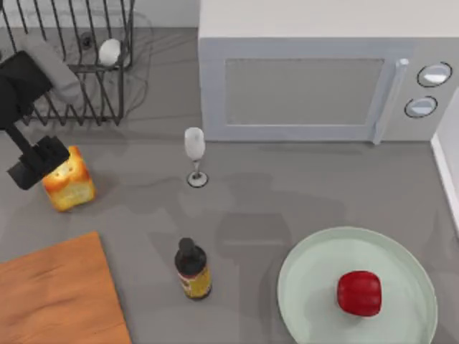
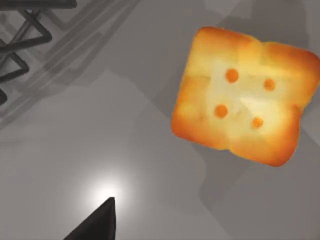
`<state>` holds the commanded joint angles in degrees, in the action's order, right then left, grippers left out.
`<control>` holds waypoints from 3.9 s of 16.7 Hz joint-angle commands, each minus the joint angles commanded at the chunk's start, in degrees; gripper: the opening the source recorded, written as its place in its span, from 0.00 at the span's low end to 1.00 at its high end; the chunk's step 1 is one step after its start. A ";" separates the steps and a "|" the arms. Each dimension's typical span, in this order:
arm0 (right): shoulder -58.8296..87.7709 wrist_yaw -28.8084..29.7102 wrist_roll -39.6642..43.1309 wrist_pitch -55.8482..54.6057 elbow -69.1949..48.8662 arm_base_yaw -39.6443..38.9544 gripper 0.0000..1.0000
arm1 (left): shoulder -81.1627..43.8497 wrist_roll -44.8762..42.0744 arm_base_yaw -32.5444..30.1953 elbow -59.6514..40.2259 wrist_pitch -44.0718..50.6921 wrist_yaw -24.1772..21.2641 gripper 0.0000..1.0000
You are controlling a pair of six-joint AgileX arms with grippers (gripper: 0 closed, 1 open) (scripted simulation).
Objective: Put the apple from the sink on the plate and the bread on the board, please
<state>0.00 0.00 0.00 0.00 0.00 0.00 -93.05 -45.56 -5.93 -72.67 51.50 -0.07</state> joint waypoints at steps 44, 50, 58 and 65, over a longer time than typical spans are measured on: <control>0.00 0.00 0.00 0.00 0.00 0.00 1.00 | -28.98 -11.76 -1.40 -9.75 -1.10 -0.04 0.00; 0.00 0.00 0.00 0.00 0.00 0.00 1.00 | -25.68 -12.01 -1.38 -12.02 -1.25 -0.03 0.00; 0.00 0.00 0.00 0.00 0.00 0.00 1.00 | -22.20 -11.73 -1.41 -26.52 17.45 0.03 0.00; 0.00 0.00 0.00 0.00 0.00 0.00 1.00 | -22.13 -10.58 -1.45 -26.85 19.41 -0.37 0.00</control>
<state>0.00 0.00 0.00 0.00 0.00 0.00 -115.18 -56.14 -7.38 -99.52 70.92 -0.44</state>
